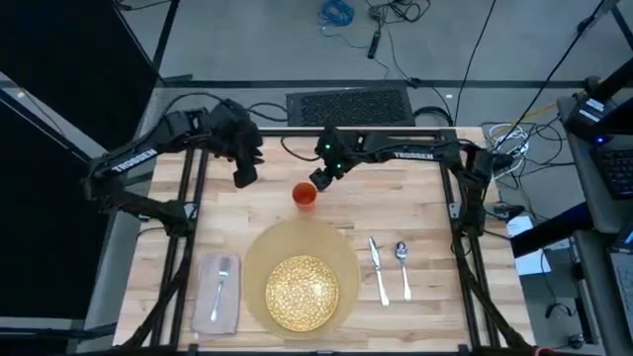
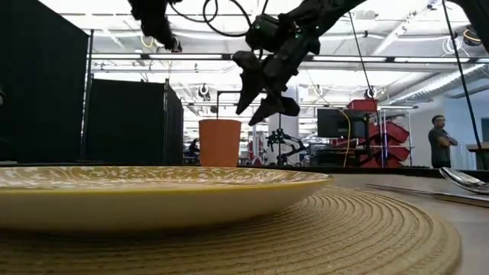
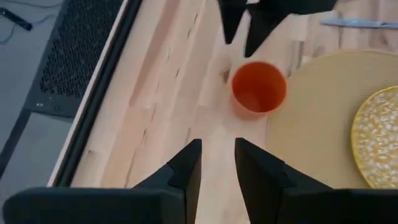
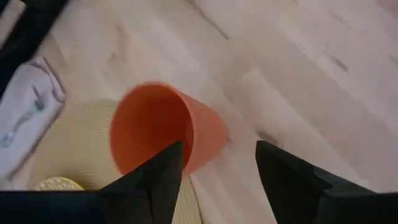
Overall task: Set table place
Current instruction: Put the orange cup to the top right of the light brown mat
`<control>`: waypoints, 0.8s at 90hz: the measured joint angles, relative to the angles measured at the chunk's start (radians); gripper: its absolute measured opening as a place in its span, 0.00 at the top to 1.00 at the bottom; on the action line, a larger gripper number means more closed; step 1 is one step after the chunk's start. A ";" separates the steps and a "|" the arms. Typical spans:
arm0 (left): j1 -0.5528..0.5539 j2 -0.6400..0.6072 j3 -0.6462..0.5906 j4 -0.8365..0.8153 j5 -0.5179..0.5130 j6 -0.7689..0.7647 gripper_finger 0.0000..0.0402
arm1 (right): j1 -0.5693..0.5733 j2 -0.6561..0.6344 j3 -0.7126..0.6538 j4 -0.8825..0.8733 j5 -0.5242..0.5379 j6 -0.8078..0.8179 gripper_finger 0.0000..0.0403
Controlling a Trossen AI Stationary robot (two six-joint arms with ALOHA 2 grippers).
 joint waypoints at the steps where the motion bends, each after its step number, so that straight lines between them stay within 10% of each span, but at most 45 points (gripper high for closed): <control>1: 0.001 -0.005 -0.007 0.006 0.000 0.003 0.79 | 0.001 0.000 0.000 -0.001 0.001 0.000 0.53; 72: 0.054 -0.084 -0.094 0.061 0.000 0.011 0.79 | 0.072 0.038 0.000 0.043 0.103 0.019 0.54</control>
